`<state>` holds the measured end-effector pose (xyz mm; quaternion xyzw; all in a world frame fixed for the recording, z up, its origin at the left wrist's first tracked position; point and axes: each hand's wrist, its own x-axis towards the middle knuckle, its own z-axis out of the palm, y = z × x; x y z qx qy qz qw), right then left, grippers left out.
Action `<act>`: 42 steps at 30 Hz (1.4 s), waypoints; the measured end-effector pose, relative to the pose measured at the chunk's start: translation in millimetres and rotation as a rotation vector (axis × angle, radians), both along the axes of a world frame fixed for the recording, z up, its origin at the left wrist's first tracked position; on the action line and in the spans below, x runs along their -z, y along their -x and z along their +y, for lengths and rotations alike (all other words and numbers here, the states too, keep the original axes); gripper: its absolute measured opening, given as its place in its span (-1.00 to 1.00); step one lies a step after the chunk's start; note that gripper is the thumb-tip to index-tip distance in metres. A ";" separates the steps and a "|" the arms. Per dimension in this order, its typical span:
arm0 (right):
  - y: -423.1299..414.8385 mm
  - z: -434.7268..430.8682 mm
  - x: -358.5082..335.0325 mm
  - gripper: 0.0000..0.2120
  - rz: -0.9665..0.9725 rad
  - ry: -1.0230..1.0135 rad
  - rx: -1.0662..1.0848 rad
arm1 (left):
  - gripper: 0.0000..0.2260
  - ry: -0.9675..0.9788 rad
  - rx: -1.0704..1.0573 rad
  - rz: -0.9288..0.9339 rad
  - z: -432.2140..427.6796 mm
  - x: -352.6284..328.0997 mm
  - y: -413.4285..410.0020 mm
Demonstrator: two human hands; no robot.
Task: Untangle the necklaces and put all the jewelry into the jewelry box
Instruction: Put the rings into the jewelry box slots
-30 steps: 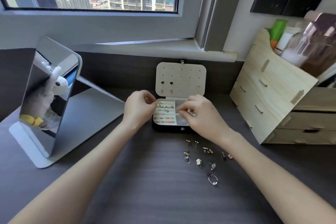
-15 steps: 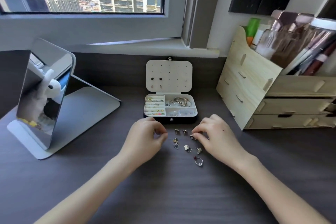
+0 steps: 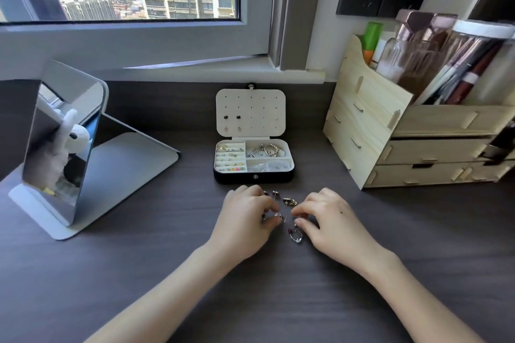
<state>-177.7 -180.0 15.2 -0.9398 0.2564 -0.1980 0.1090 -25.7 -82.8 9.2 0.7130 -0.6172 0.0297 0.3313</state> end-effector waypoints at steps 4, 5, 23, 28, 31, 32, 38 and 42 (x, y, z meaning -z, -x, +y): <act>1.6 -2.6 -1.5 -0.92 0.022 -0.041 -0.010 | -0.83 -0.129 -0.047 -0.067 -8.2 -0.5 3.7; 1.4 -2.8 -2.0 -0.92 0.020 -0.052 -0.008 | -0.82 -0.140 -0.054 -0.066 -9.2 -0.3 3.4; -93.5 -29.8 -57.2 -0.97 -0.247 -0.573 0.033 | -0.87 -0.151 -0.246 0.854 26.7 -35.4 -69.9; -151.9 -58.7 -54.2 -0.96 0.121 -0.509 0.124 | -0.87 -0.147 -0.284 0.849 12.9 -46.2 -92.9; -166.9 -68.1 -57.9 -0.81 0.269 -0.546 0.135 | -0.89 -0.155 -0.280 0.851 -2.5 -52.9 -105.5; -170.2 -70.1 -61.4 -0.75 0.305 -0.555 0.136 | -0.89 -0.162 -0.284 0.850 -8.3 -54.5 -108.9; -181.9 -77.1 -75.2 -0.64 0.527 -0.486 0.129 | -0.88 -0.250 -0.254 0.857 -39.9 -59.0 -119.3; -183.2 -77.9 -75.8 -0.68 0.557 -0.484 0.091 | -0.85 -0.325 -0.258 0.827 -54.1 -57.0 -122.2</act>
